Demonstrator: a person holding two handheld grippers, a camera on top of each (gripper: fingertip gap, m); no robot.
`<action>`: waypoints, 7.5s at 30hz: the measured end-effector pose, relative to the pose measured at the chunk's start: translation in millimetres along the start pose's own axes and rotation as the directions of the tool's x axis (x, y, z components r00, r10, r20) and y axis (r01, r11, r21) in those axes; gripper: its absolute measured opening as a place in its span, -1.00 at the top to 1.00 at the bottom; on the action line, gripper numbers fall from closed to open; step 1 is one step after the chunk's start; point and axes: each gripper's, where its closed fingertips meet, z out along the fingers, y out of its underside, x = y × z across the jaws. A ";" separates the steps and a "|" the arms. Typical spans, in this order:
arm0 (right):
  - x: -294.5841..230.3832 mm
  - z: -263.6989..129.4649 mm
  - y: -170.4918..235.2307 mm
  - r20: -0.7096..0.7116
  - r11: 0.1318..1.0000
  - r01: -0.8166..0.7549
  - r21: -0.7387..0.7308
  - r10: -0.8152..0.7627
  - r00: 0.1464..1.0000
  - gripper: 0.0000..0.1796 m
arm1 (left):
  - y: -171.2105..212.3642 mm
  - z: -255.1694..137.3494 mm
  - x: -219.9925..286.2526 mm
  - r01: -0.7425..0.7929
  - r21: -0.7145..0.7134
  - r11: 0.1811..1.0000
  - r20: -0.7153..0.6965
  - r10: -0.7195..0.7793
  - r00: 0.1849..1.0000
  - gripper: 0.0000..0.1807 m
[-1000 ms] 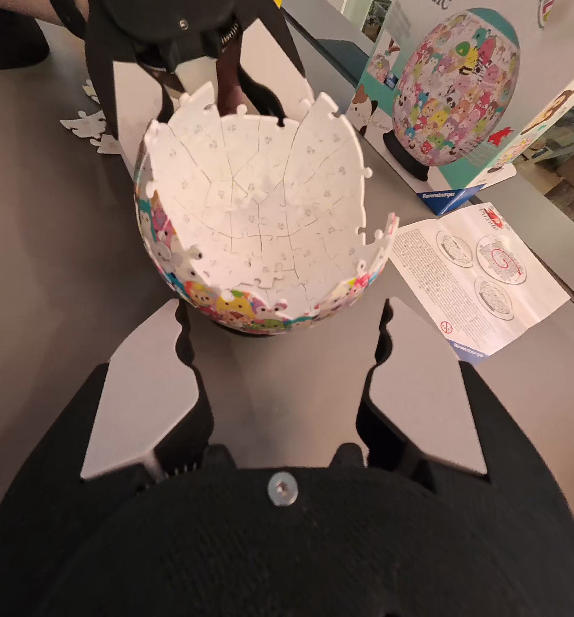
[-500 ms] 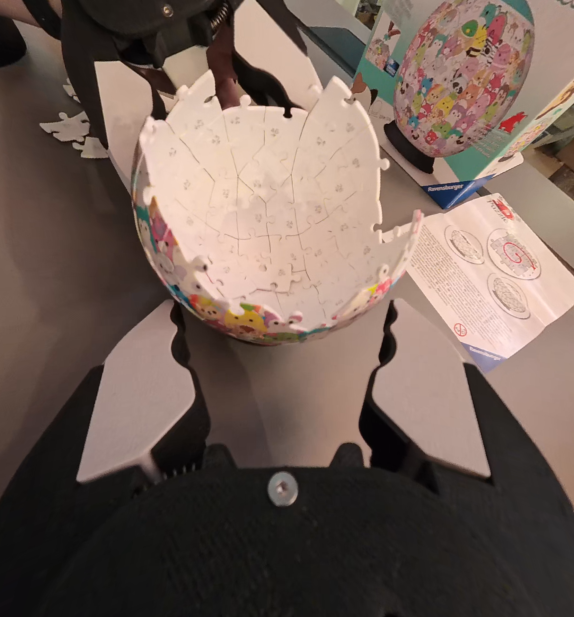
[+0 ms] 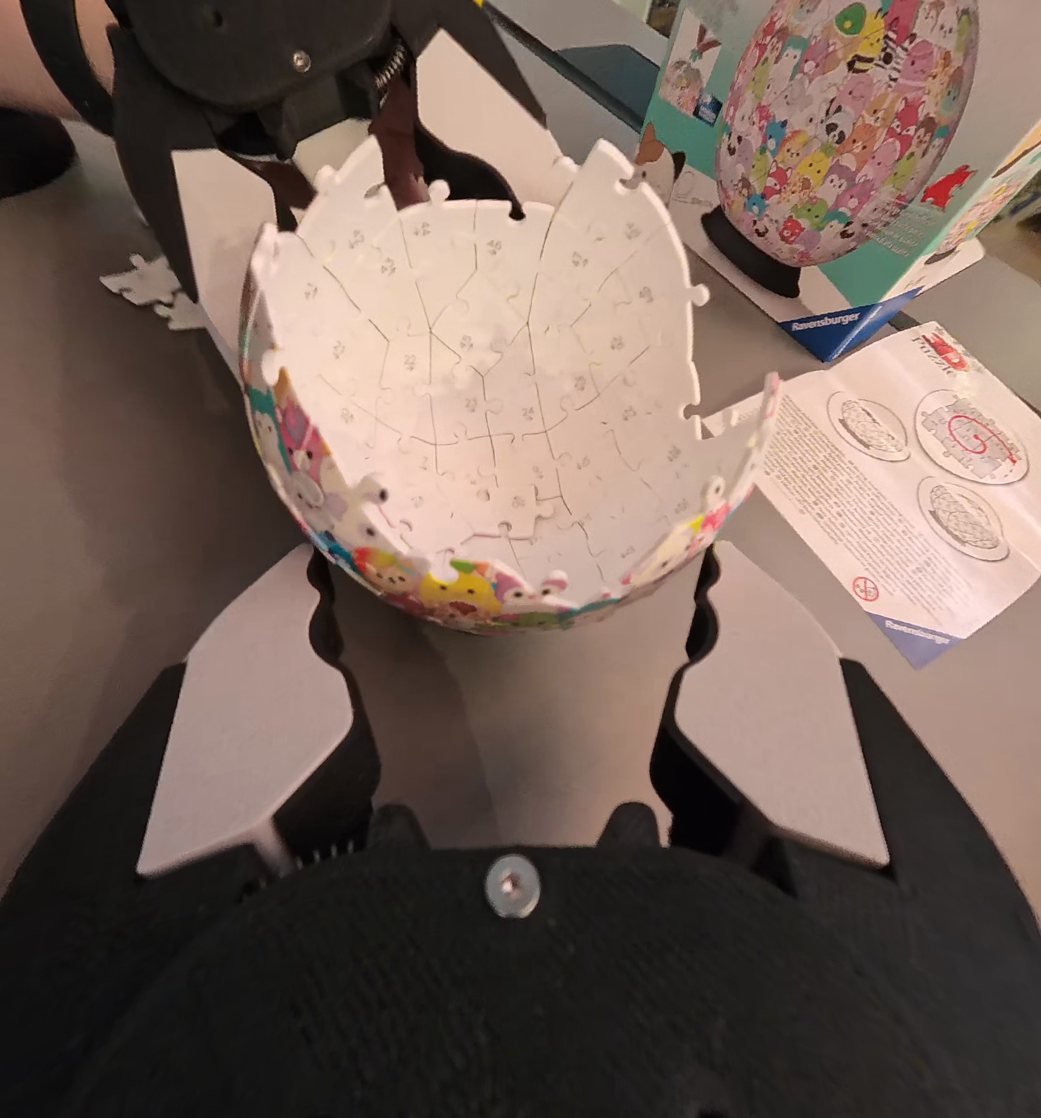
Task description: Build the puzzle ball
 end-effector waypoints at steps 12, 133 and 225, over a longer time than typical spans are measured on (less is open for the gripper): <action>-47.5 -24.5 -34.7 0.335 0.935 -0.310 -0.171 0.351 0.874 -0.28 | -31.9 -42.3 41.0 0.428 -0.107 0.898 -0.076 -0.436 0.896 -0.24; -180.0 -82.2 -60.1 0.429 0.428 0.024 -0.903 0.903 0.022 -0.26 | -58.7 -119.3 161.2 0.841 -0.515 0.164 -0.196 -0.978 0.071 -0.26; 44.2 -29.1 -50.6 -0.217 0.845 -0.370 -0.387 0.306 0.927 0.65 | 20.4 -53.4 3.9 0.332 -0.044 0.942 0.342 -0.298 0.891 -0.02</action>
